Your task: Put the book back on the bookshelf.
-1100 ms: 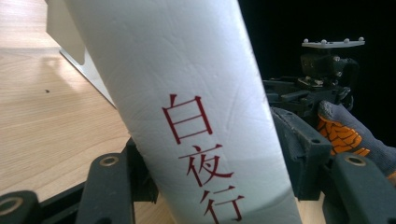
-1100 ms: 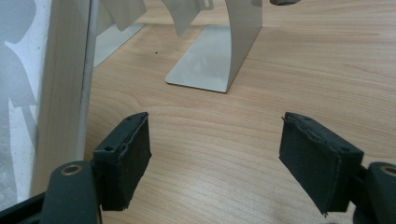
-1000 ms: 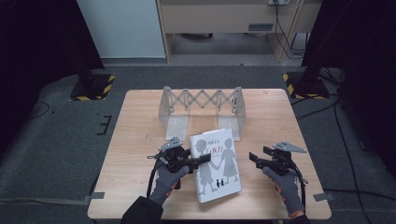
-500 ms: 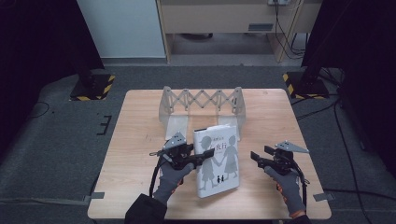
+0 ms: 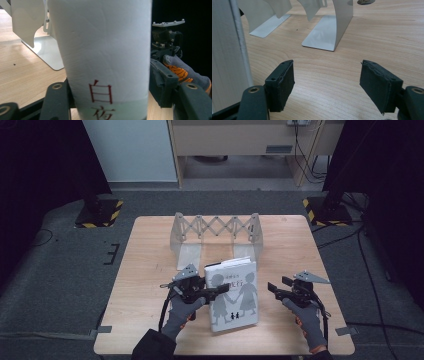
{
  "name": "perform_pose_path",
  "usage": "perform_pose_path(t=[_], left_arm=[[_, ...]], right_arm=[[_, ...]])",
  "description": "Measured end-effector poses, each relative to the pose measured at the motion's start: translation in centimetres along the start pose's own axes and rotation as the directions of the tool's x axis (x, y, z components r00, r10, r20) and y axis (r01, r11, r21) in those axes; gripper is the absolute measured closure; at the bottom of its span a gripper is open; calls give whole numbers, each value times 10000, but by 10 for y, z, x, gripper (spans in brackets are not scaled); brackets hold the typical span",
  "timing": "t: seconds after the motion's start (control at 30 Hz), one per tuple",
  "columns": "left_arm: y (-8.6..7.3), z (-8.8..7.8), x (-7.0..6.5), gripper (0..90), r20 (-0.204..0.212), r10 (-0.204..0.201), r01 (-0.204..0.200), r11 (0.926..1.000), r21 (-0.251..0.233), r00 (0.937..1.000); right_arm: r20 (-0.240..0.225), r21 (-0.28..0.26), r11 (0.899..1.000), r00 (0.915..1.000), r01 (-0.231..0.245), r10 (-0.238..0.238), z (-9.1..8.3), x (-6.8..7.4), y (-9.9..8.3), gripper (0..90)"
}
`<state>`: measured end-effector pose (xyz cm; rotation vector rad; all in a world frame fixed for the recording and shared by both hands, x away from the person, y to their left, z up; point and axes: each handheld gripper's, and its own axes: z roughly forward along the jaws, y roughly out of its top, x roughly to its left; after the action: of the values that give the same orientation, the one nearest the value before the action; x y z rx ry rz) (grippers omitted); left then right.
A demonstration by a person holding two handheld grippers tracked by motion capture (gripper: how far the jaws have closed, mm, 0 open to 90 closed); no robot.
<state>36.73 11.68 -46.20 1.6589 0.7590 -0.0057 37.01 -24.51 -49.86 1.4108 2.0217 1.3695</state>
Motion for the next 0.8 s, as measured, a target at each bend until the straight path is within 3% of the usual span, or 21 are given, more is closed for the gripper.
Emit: perform_pose_path(t=[0.13, 0.37, 0.4, 0.47, 0.63, 0.8], left_arm=[[1, 0, -3, 458, 87, 157, -156, 9998, -91, 9998], [7, 1, -12, 466, -140, 537, -535, 9985, 109, 9985], [10, 2, -16, 466, -353, 817, -815, 9967, 60, 9960], [13, 3, -18, 468, -494, 960, -959, 9954, 46, 9942], [18, 3, -22, 477, -1248, 1507, -1544, 9878, -210, 9807], [13, -3, -18, 476, -1005, 1394, -1431, 9892, -303, 9851]], right_arm=[[6, 33, 10000, 10000, 62, -62, 0, 0, 0, 277], [52, 49, 10000, 10000, 17, -18, 0, -1, 0, 277], [60, 27, 10000, 10000, -27, 27, -1, -1, 0, 277], [80, -18, 10000, 10000, -16, 16, -1, -2, 0, 277], [150, -60, 10000, 9999, 0, 1, -2, -3, 0, 277], [322, -234, 9997, 9995, -27, 34, -4, -5, 1, 271]])
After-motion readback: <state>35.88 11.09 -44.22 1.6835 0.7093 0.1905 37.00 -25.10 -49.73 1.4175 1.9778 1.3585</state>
